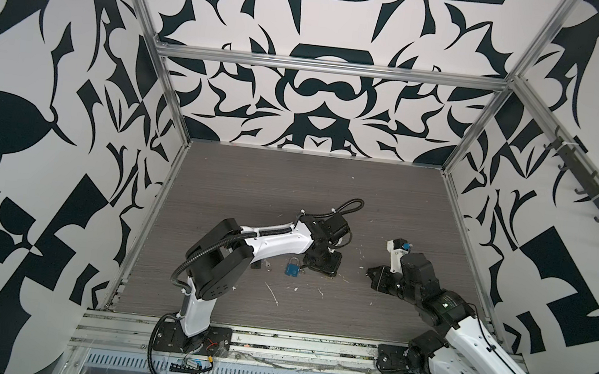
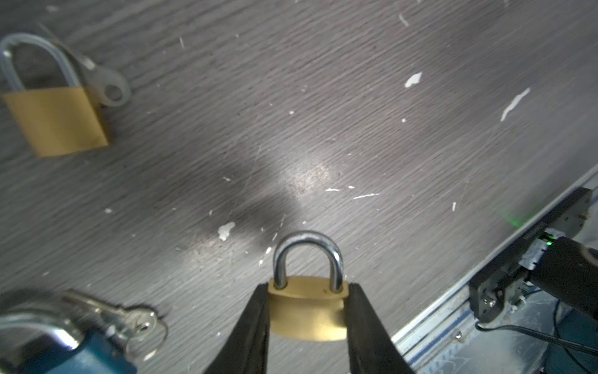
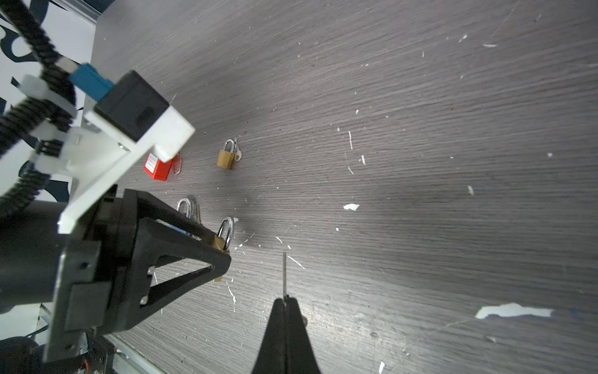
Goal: Lock with the key
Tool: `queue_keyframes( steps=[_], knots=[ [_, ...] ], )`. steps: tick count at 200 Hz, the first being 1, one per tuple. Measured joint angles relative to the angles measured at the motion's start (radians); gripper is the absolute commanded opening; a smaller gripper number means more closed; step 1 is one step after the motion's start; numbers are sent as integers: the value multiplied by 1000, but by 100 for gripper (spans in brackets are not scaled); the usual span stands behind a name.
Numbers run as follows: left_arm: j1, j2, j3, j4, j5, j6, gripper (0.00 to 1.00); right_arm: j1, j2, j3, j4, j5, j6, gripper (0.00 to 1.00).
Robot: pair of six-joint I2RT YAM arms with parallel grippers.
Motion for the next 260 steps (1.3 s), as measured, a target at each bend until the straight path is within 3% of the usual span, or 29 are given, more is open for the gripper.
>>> queue_keyframes(
  steps=[75, 117, 210, 260],
  knots=[
    [0, 84, 52, -14, 10, 11, 1, 0, 131, -21, 108, -71, 21, 0],
    [0, 102, 85, -16, 10, 21, 22, 0, 188, -52, 171, -106, 31, 0],
    [0, 104, 84, -8, 11, 46, 54, 0, 295, -67, 233, -137, 40, 0],
    [12, 30, 41, 35, -7, 48, 59, 0, 343, -67, 261, -154, 39, 0]
  ],
)
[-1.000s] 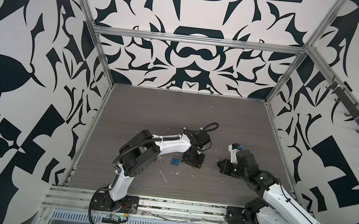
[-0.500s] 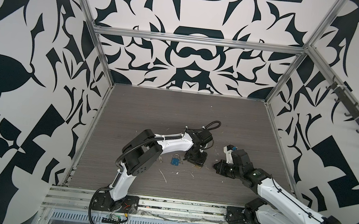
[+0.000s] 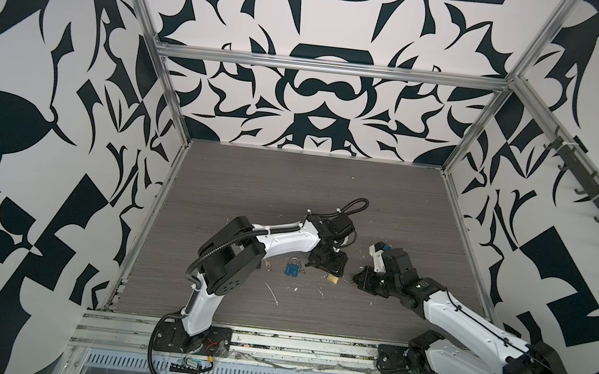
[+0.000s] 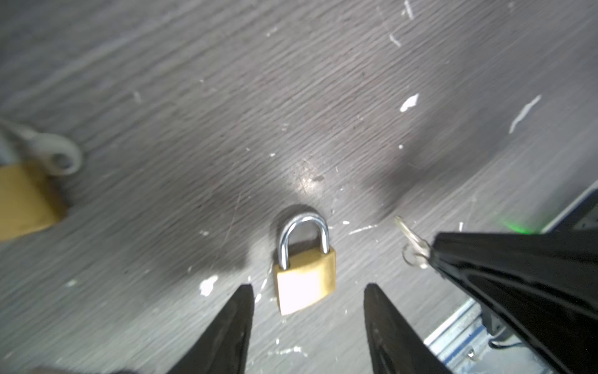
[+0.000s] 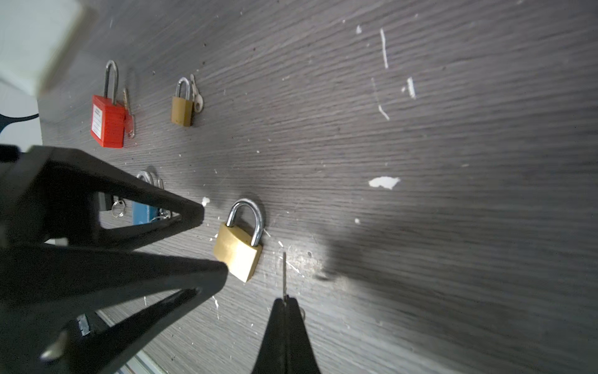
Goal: Lock with the key
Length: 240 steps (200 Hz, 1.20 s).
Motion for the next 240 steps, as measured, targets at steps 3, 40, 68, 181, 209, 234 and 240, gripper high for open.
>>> queue_keyframes(
  steps=[3, 40, 68, 181, 209, 234, 240],
  knots=[
    [3, -12, -9, 4, -5, -1, 59, 0, 5, 0, 3, -2, 0, 0],
    [66, -216, -130, 82, -100, -7, 61, 0, 80, 2, 47, -34, -1, 0],
    [111, -370, -206, 153, -210, 1, 62, 0, 142, 8, 75, -55, -5, 0],
    [235, -740, -418, 369, -573, 98, 73, 7, 248, 45, 126, -90, -18, 14],
    [306, -785, -420, 406, -599, 106, 74, 10, 257, 55, 119, -89, -23, 24],
    [361, -805, -430, 425, -622, 108, 75, 10, 238, 77, 84, -75, -38, 38],
    [374, -812, -438, 431, -630, 109, 77, 10, 225, 85, 71, -64, -42, 42]
  ],
)
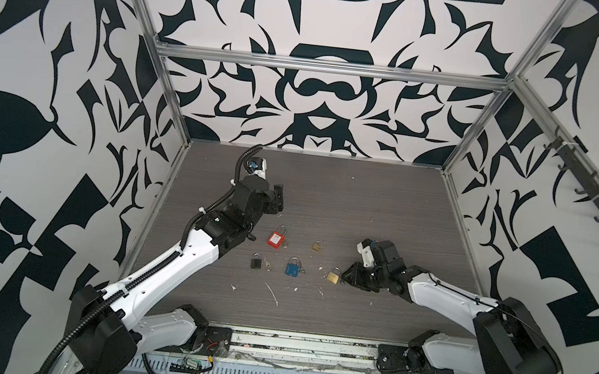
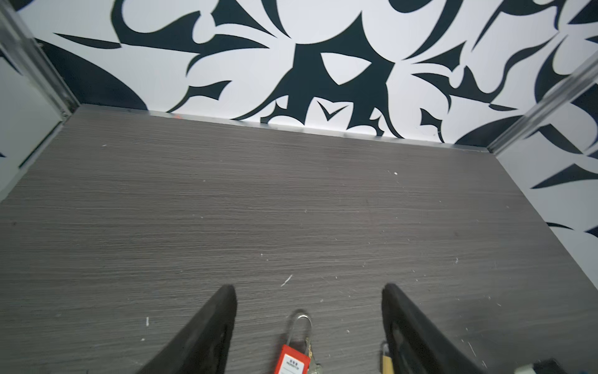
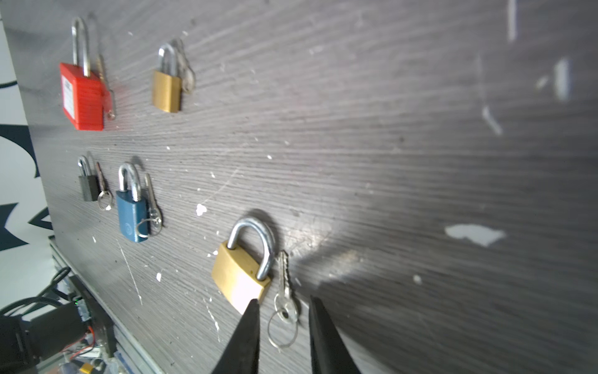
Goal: Lock with the key
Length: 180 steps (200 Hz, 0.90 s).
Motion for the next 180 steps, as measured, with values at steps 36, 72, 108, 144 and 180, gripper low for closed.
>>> queue_keyframes(
  steps=[36, 72, 108, 144, 180],
  knots=[
    [147, -51, -83, 45, -76, 2, 84, -8, -117, 92, -93, 126, -54, 74],
    [378, -69, -265, 175, -177, 0, 84, -56, -224, 183, -76, 450, -191, 99],
    [466, 5, -457, 288, -219, 34, 89, -143, -270, 60, 230, 826, -471, 99],
    [466, 82, -584, 487, -182, 93, 91, -297, -137, -107, 437, 974, -546, 99],
    [467, 206, -605, 702, -51, 217, 94, -323, 59, -147, 623, 958, -581, 99]
  ],
)
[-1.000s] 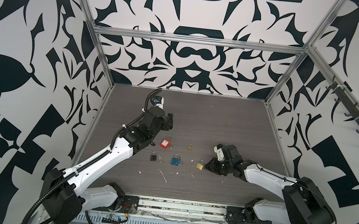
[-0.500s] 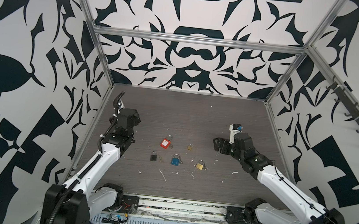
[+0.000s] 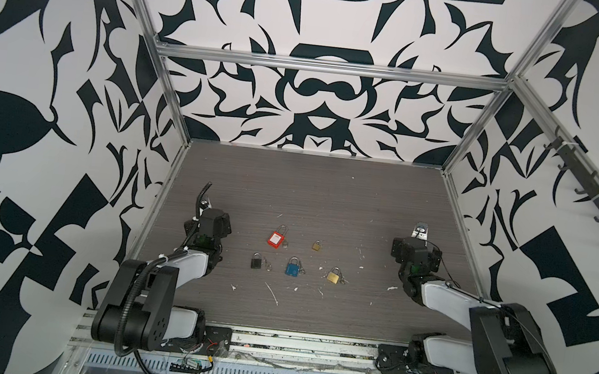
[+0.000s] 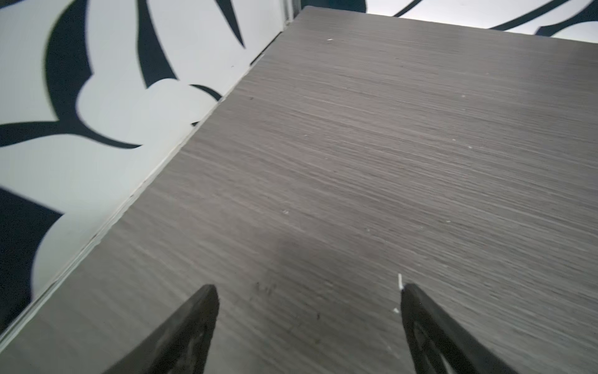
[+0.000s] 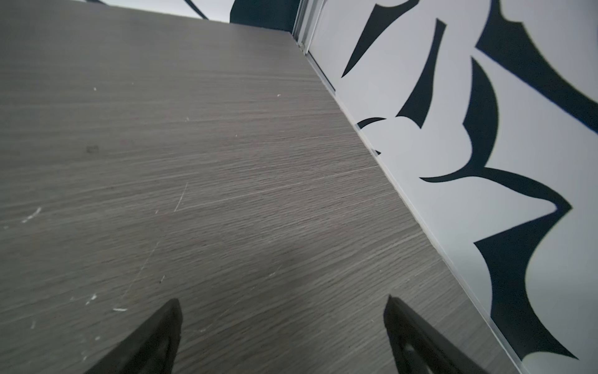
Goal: Lock with the key
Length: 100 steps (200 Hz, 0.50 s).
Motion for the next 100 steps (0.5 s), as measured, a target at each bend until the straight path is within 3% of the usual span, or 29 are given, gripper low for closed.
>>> queue_keyframes(
  steps=[43, 58, 100],
  knots=[
    [32, 153, -15, 272, 175, 105, 95, -76, 215, -27, 367, -207, -43, 99],
    [40, 201, -15, 312, 221, 129, 100, -92, 238, -31, 350, -264, -50, 99],
    [54, 204, -14, 352, 298, 148, 99, -100, 240, 20, 349, -398, -76, 99]
  ],
)
